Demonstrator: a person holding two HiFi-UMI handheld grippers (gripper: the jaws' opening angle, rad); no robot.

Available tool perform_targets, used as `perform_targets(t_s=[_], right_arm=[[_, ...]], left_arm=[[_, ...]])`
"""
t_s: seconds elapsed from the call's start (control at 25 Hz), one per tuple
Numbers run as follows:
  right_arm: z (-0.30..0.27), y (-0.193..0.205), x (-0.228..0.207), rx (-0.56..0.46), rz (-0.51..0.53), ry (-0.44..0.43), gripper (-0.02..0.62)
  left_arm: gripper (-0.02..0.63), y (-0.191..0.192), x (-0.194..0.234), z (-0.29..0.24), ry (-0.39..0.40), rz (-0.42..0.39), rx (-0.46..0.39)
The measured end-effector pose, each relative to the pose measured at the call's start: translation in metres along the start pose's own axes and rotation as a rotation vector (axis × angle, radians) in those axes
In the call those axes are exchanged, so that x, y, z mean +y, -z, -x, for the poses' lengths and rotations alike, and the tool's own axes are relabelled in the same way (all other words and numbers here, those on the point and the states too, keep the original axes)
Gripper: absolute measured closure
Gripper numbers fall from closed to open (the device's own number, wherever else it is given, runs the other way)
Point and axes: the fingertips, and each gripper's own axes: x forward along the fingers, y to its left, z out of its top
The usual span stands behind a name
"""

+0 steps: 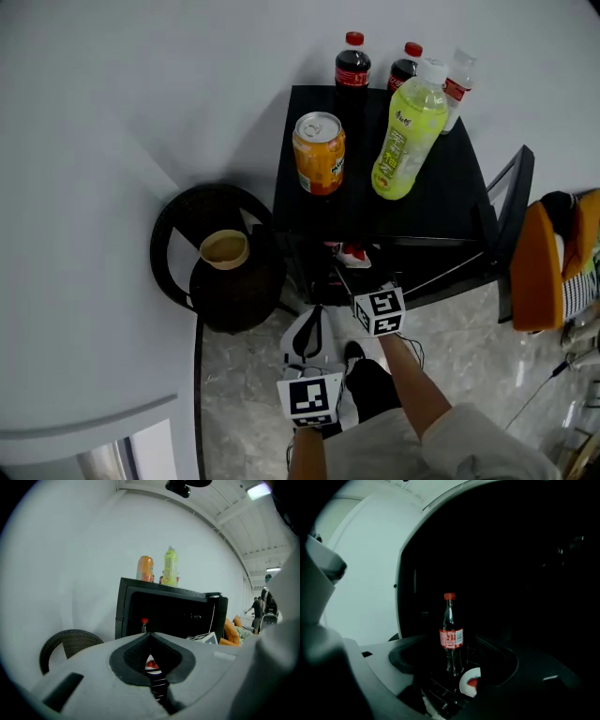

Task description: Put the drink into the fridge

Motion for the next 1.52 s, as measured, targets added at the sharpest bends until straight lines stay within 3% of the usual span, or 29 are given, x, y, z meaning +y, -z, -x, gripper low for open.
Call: perform_targets(t_s=[0.32, 0.48, 0.56, 0.72, 1.04, 1.2, 1.32, 1.52], right_arm=[[0.110, -0.075, 0.036, -0.052, -0.140, 0.050, 0.295], [0.155, -0.096, 0.051, -0.088, -0.170, 0.092, 0.339], [0.170, -0.104, 0.057, -0.099, -0.165, 0.107, 0.385], [0.188, -0.122, 0.069, -0.114, -0.163, 0.130, 0.414], [0.221, -0.127, 0.091, -0.068, -0.131, 0.149, 0.518], [0.222, -0.136, 0.103, -0.048, -0.128, 0.099, 0.587], [0.223, -0.137, 0.112, -0.025, -0.140, 0.056, 0.588], [0.228, -0.146, 0.114, -0.019, -0.113, 0.063, 0.588]], left_arm=[[0.597, -0.065, -0.001, 0.053, 0.028, 0.055, -0.044], [0.597, -0.077, -0.006, 0.082, 0.055, 0.096, -0.061], [0.597, -0.077, -0.011, 0.096, 0.069, 0.084, -0.057], [0.597, -0.086, -0.015, 0.110, 0.108, 0.013, -0.060], [0.597, -0.113, -0.016, 0.137, 0.143, -0.068, -0.068], [0.597, -0.108, -0.022, 0.140, 0.177, -0.089, -0.038], [0.597, -0.105, -0.030, 0.143, 0.218, -0.093, -0.030], [0.598, -0.109, -0.033, 0.145, 0.232, -0.097, -0.016]])
